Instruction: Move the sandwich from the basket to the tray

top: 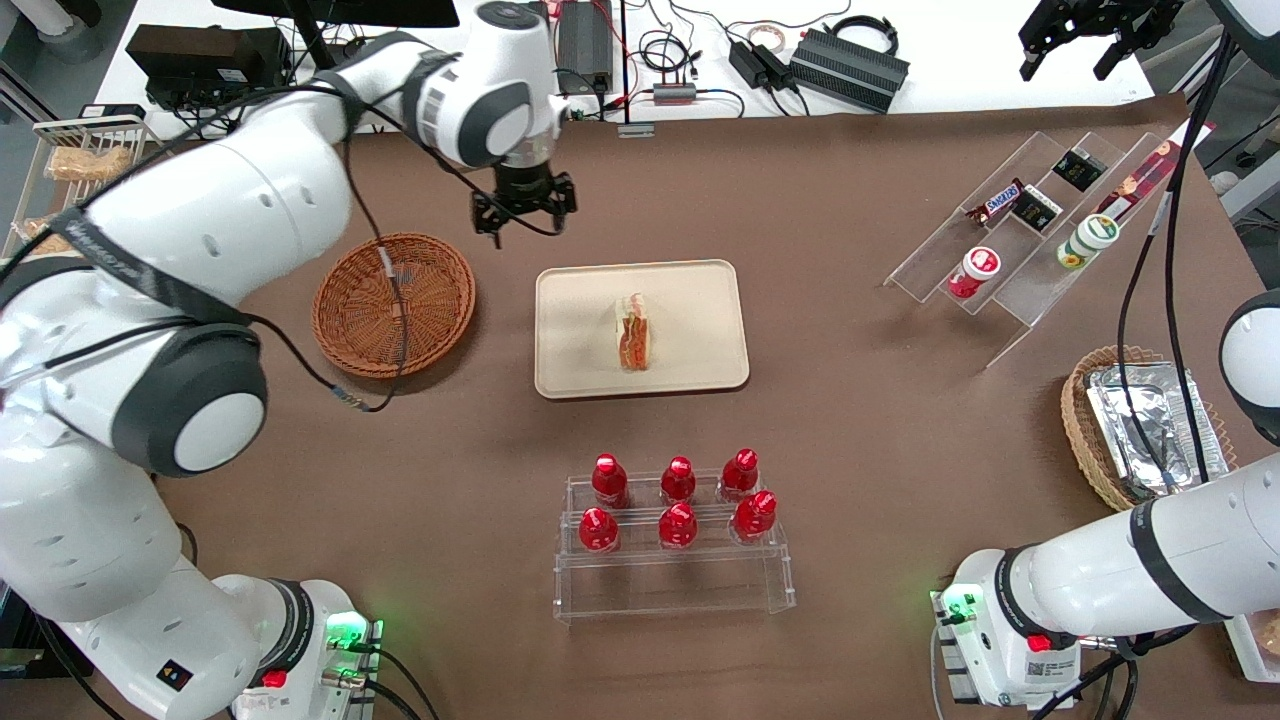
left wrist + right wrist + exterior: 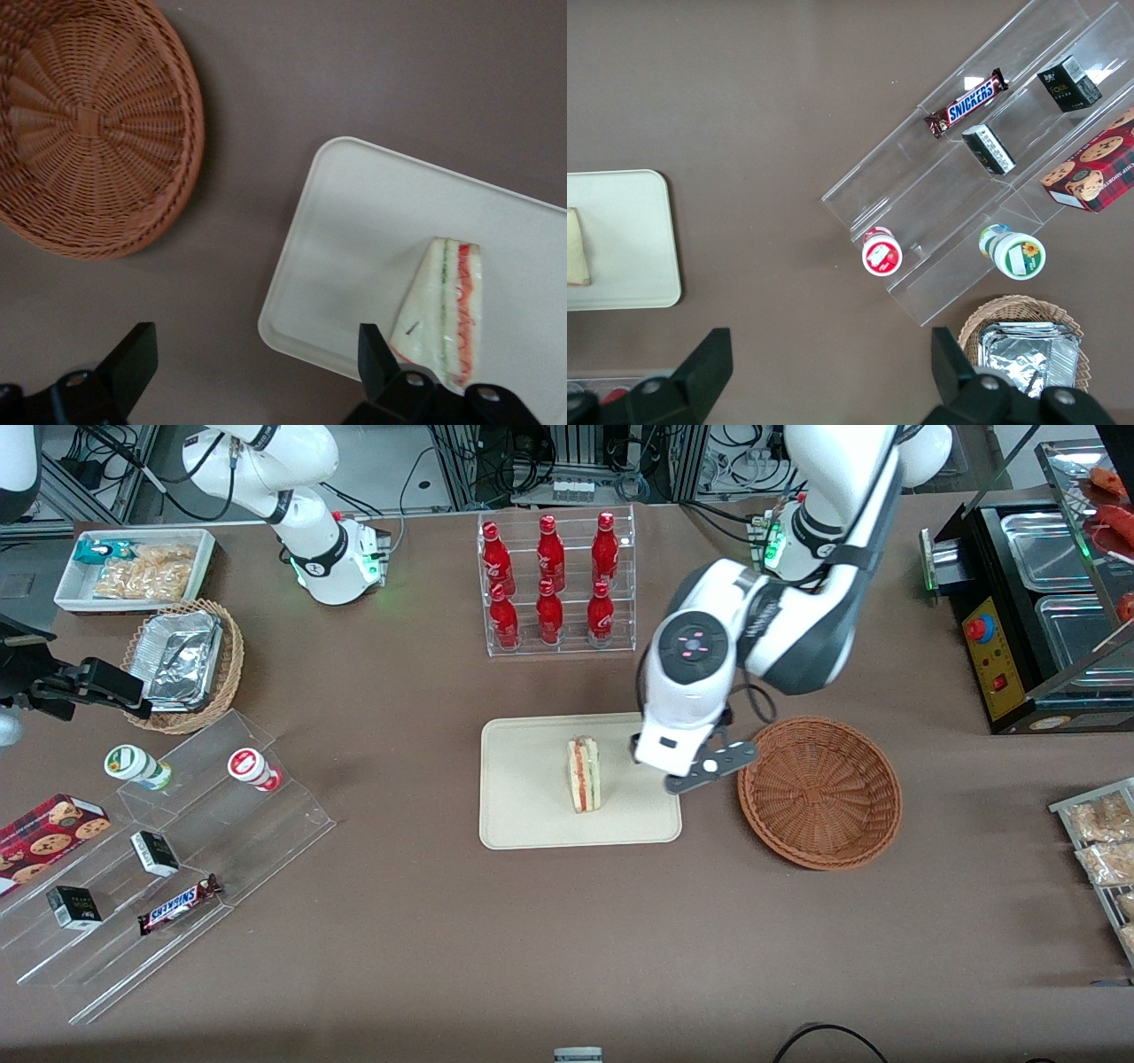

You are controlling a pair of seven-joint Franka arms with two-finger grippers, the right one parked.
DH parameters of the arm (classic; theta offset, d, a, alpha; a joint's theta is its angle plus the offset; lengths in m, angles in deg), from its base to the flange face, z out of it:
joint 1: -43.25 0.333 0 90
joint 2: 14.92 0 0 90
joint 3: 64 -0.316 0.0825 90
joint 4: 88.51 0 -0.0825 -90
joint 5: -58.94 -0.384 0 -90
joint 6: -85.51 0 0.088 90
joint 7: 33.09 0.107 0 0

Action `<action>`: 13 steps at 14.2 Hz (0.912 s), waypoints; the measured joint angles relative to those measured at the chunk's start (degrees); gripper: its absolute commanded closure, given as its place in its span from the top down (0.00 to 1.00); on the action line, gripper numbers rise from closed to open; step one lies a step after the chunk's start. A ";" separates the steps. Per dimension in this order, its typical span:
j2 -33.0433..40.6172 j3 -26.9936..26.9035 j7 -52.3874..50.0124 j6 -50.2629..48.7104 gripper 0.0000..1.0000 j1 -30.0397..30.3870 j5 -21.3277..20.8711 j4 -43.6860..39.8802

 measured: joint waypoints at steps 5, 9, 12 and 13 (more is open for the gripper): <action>9.58 0.07 18.42 -8.72 1.00 10.96 -0.05 5.48; 14.66 4.84 30.56 -13.81 1.00 22.91 -0.04 5.78; 17.82 8.52 40.25 -16.81 1.00 29.82 -0.03 5.64; 18.66 8.63 43.64 -18.59 1.00 31.15 -0.02 5.12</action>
